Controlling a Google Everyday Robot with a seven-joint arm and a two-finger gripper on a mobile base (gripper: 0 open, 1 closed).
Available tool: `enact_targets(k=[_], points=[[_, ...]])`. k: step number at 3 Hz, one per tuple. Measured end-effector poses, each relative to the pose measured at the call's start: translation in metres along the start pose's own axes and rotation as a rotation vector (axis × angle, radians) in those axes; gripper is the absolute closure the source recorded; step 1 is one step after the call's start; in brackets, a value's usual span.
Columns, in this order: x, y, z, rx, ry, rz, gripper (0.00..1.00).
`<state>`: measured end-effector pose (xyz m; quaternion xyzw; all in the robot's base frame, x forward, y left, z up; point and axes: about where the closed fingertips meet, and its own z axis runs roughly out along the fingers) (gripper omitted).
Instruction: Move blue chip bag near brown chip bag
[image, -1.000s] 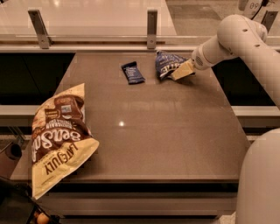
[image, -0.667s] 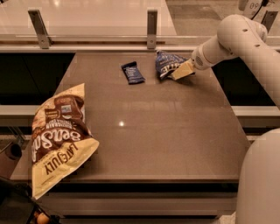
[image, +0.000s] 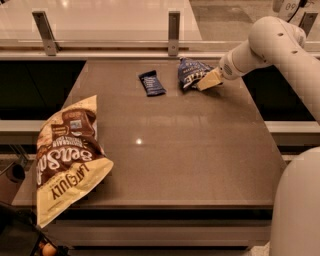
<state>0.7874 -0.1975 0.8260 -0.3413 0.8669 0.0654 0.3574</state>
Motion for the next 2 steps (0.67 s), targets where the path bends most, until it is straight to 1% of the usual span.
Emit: enact_targets(k=[2], points=[[-0.0007, -0.0001, -0.0007, 0.0, 0.0, 0.0, 1.0]])
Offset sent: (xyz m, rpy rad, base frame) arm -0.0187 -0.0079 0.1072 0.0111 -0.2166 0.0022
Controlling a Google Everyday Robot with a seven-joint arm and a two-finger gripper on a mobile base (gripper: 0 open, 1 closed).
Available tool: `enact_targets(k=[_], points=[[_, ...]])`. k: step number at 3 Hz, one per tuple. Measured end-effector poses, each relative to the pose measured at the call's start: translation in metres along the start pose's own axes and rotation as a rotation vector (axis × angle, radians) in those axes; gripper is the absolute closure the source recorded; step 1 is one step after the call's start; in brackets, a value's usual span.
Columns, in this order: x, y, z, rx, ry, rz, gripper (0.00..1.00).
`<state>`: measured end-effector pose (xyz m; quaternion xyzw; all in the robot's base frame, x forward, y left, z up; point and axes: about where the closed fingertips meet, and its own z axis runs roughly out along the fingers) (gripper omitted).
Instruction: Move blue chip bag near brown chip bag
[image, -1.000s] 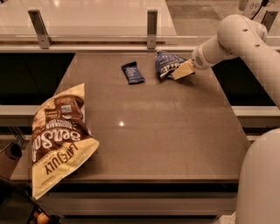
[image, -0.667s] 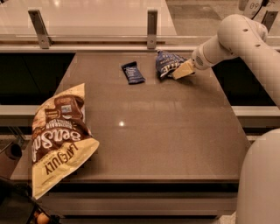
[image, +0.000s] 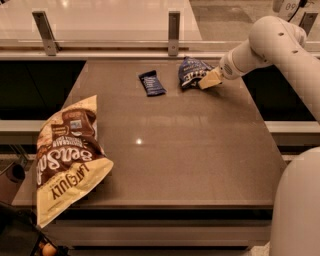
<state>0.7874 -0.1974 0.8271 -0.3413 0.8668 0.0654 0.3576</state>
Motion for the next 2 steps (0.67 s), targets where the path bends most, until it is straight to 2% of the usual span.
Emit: enact_targets(k=[2], points=[[0.0, 0.0, 0.0001, 0.0, 0.0, 0.0, 1.0]])
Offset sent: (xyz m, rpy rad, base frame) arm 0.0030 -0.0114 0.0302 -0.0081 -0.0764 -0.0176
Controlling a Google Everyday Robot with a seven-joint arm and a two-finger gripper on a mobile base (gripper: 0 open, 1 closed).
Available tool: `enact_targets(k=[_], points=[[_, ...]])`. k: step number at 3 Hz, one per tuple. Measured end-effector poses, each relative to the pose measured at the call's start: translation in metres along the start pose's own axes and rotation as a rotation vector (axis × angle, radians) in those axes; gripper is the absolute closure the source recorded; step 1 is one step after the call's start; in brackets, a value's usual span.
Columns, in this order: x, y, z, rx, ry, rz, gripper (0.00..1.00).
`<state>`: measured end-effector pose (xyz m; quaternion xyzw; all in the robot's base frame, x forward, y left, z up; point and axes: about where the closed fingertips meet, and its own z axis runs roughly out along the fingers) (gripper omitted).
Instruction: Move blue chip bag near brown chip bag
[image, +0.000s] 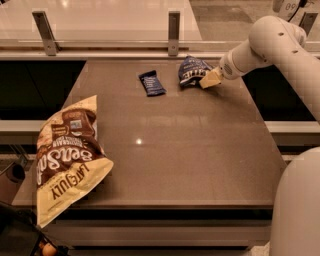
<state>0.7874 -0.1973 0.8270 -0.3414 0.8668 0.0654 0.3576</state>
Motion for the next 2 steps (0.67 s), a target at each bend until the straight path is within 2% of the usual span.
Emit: enact_targets(k=[2], points=[[-0.0004, -0.0001, -0.0005, 0.0, 0.0, 0.0, 1.0]])
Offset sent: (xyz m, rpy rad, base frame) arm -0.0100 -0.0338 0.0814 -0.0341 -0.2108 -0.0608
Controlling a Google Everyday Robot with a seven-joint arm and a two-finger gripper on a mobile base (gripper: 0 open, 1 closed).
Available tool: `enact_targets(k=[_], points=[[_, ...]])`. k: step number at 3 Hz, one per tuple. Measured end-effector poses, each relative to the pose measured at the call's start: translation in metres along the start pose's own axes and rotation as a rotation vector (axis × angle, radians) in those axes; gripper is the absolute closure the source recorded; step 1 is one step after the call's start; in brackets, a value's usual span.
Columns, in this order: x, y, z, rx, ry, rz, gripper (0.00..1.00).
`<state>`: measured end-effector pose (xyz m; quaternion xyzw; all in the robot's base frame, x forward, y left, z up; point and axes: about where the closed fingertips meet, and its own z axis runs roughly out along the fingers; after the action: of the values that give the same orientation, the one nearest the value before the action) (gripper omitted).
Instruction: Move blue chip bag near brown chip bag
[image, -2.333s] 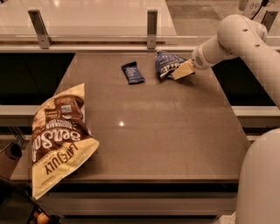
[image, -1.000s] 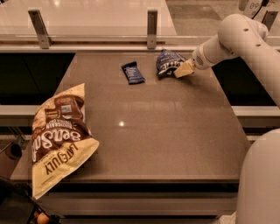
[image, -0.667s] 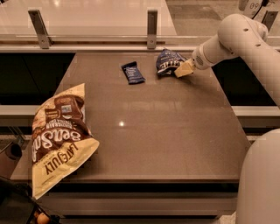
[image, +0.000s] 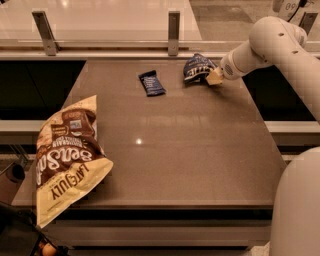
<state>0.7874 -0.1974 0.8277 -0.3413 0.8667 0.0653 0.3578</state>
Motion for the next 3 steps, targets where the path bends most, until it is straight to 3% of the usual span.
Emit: enact_targets(k=[2, 3], points=[[-0.023, -0.018, -0.052, 0.12, -0.106, -0.046, 1.0], [-0.045, -0.02, -0.087, 0.168, -0.166, -0.106, 1.0]])
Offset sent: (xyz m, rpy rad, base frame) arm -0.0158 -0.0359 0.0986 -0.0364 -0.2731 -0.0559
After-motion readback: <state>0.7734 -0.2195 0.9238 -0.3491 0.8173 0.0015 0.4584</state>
